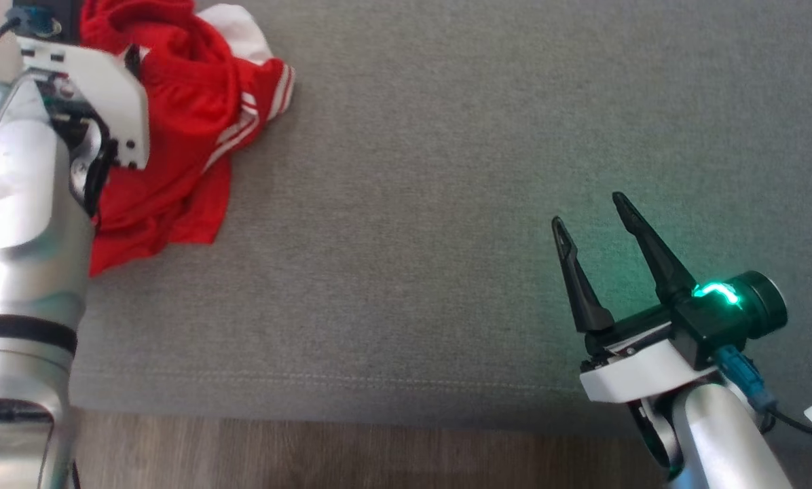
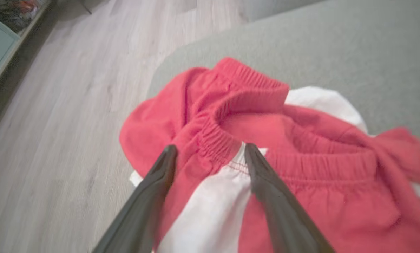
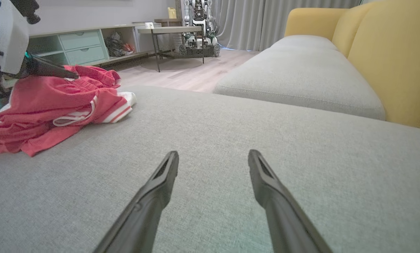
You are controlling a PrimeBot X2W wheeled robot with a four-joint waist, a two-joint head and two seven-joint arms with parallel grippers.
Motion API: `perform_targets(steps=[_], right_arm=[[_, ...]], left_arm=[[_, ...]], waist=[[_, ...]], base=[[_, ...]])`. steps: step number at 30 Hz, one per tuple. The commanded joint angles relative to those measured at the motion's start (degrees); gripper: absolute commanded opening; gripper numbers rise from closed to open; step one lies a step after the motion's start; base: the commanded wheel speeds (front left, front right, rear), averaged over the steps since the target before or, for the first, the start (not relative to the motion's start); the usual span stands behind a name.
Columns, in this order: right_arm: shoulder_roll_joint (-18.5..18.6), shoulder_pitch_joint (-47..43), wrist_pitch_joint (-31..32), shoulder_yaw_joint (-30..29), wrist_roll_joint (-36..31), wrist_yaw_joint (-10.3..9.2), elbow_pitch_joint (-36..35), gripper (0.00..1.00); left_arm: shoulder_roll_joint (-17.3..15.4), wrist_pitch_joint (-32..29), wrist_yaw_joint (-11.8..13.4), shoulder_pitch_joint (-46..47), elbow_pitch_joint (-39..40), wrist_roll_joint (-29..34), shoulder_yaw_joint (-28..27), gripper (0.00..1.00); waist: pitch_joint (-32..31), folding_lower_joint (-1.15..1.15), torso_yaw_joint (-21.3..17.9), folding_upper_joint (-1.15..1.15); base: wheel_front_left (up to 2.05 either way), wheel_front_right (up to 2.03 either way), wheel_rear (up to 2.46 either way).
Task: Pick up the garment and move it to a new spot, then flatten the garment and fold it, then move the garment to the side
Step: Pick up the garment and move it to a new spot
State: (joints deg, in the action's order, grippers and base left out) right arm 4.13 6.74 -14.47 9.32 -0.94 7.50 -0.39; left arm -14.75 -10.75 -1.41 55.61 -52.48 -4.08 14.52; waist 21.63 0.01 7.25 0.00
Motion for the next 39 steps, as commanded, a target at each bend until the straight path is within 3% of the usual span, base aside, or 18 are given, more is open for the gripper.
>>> perform_targets(steps=[1,5,6,7,17,25,31,39], right_arm=[[0.3,1.3,-0.5,1.2,0.0,-0.01,-2.2,1.0],[0.1,1.6,-0.5,1.2,0.5,-0.01,-1.7,1.0],[0.1,1.8,-0.5,1.2,0.6,-0.01,-1.7,1.0],[0.1,2.0,-0.5,1.2,0.7,-0.01,-1.6,1.0],[-0.3,2.5,-0.5,1.4,1.2,-0.01,-0.4,1.0],[-0.9,1.9,-0.5,2.5,2.0,-0.01,0.8,1.0],[-1.2,2.4,-0.5,3.7,3.5,-0.01,1.1,1.0],[-1.2,3.6,-0.5,4.1,7.8,-0.01,-0.4,1.0]], left_arm=[[-3.4,-1.1,0.6,2.9,0.3,0.4,-0.8,1.0],[-3.1,-4.2,-0.2,3.2,-3.7,-0.3,-0.5,1.0],[-3.1,-3.7,-0.3,3.3,-4.0,-0.4,-0.5,0.55],[-3.1,-2.5,-0.1,3.5,-4.1,-0.5,-0.5,0.0],[-2.6,13.7,3.9,6.5,0.6,-0.3,-0.6,0.0],[-2.3,17.9,3.6,8.0,10.0,-0.7,0.1,0.0],[-1.7,15.3,1.2,7.9,20.2,-2.4,0.8,0.0],[1.0,9.8,-0.5,6.5,32.0,-5.6,2.2,0.0]], waist=[[1.1,-0.01,-0.9,0.0],[1.7,-0.01,-1.1,0.0],[1.9,-0.01,-1.2,0.0],[2.1,-0.01,-1.2,0.0],[-1.1,-0.01,-0.9,0.0],[-5.7,-0.01,-3.4,0.0],[-7.5,-0.01,-9.5,0.0],[-7.3,-0.01,-22.9,0.0]], base=[[0.0,0.0,0.0],[0.0,0.0,0.0],[0.0,0.0,0.0],[0.0,0.0,0.0],[0.0,0.0,0.0],[0.0,0.0,0.0],[0.0,0.0,0.0],[0.0,0.0,0.0]])
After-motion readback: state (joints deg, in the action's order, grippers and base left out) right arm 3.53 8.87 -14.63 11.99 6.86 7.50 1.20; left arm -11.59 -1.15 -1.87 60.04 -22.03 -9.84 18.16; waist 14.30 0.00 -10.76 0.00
